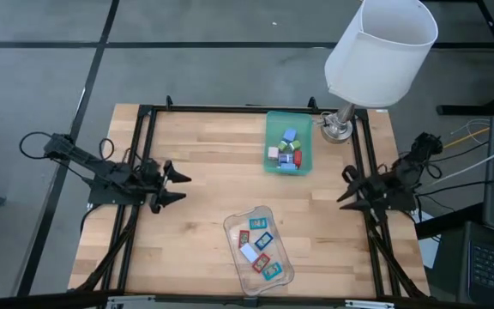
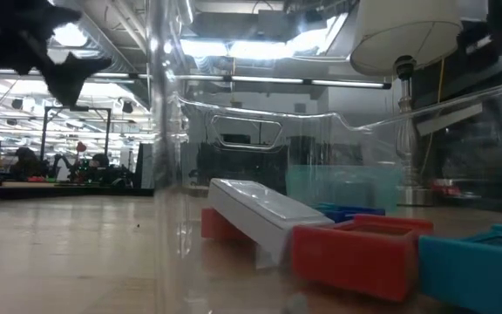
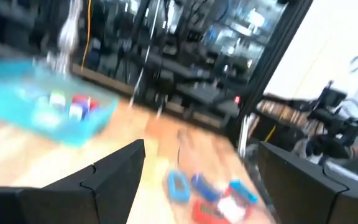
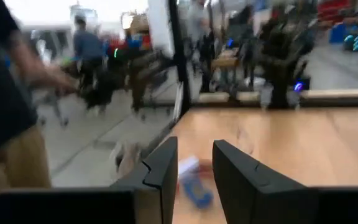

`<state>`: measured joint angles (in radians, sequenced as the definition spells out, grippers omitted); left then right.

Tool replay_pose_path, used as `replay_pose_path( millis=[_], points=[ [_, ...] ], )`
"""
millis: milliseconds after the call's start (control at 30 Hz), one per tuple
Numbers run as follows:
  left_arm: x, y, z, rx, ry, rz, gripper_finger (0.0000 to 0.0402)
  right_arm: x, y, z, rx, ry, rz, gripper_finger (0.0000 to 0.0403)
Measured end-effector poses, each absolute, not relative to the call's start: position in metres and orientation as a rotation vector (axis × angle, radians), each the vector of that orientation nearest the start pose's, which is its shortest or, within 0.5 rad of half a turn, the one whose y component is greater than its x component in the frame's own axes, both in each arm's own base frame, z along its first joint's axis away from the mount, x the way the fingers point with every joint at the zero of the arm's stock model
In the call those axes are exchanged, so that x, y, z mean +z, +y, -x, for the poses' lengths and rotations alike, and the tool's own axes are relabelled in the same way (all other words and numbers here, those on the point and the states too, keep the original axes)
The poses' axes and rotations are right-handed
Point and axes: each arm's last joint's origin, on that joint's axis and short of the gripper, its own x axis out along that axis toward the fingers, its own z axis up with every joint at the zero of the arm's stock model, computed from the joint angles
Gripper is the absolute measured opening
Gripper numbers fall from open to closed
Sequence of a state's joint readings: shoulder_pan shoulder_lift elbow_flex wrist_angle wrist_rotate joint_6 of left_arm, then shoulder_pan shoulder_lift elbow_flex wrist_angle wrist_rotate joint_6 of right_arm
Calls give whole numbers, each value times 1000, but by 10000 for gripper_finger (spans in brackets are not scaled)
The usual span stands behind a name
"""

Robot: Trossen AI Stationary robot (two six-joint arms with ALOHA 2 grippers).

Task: Pick & Place Office items
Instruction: Return to Home Position

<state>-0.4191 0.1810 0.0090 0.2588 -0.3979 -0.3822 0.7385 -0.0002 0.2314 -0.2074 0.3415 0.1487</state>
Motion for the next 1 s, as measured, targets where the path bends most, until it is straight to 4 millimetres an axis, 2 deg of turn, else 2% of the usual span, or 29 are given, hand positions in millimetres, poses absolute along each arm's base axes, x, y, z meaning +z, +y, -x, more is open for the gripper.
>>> replay_pose_path(
  millis=[100,167,333,633,1000],
  points=[
    [170,-33,-102,-34,-9,449,306,211,47,-65,442,20,-97,100],
    [167,-33,-102,-26,15,458,306,198,49,-67,430,75,-51,100],
    [159,-32,-102,26,84,480,306,171,45,-69,240,251,-115,100],
    [158,-32,-101,23,100,464,306,170,46,-69,272,259,-99,100],
    [157,-36,-101,-115,146,435,306,170,48,-68,339,272,-104,100]
  ],
)
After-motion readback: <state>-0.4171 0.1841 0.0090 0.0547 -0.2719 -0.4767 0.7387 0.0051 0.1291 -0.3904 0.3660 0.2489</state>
